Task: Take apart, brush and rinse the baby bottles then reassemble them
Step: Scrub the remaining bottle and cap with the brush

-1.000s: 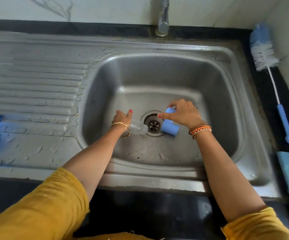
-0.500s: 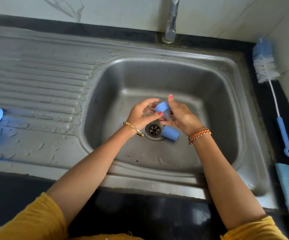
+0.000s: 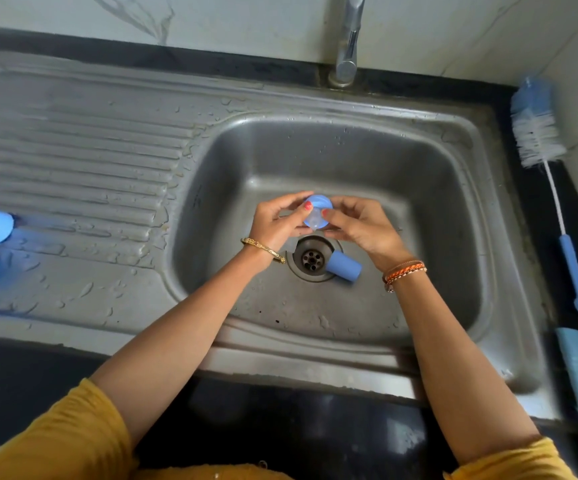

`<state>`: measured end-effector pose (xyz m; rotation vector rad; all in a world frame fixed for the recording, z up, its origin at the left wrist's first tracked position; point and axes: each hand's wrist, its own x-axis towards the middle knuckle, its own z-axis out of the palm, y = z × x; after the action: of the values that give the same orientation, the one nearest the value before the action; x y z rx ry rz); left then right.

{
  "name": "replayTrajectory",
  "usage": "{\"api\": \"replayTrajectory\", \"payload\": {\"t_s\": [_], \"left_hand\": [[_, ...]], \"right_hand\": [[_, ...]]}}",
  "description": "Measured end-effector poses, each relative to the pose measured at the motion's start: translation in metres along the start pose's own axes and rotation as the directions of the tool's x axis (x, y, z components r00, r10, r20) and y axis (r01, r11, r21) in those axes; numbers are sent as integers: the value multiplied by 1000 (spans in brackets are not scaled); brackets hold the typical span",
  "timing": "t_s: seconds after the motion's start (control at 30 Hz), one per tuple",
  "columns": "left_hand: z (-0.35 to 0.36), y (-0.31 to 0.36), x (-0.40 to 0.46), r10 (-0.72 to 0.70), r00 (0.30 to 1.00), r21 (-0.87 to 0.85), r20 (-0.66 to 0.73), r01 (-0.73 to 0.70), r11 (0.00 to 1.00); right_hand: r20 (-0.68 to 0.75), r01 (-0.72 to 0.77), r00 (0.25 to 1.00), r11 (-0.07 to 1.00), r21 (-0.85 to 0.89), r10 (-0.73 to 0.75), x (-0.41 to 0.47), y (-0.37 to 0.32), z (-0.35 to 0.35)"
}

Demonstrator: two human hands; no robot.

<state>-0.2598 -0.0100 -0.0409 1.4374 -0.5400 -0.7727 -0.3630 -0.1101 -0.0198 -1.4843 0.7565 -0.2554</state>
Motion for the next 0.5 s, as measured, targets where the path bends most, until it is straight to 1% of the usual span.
{"api": "replayTrajectory", "payload": {"t_s": [0.1,0.2,0.27,0.33,0.43,0.5], "left_hand": [[3,0,-2,-24,1000,-3,-13,24,1000],[7,2,-4,-33,999,-32,-11,32,999],[8,4,-5,-47,999,-56,10,48,997],[8,5,-5,-46,998,-62,53,49,997],[8,2,-6,-8,993,25,119,5,1000],[8,0,-6,-15,994,37,105,11,999]], "right_hand": [[-77,3,997,991,-132,-13,3,4,3],[-167,46,981,960,-275,-95,4,6,8],[-213,50,969,943,-328,-126,7,7,9],[-230,38,966,950,-311,-114,9,7,7],[-233,18,970,970,-243,-77,11,9,7],[-209,6,976,961,-276,-66,10,10,7]]}}
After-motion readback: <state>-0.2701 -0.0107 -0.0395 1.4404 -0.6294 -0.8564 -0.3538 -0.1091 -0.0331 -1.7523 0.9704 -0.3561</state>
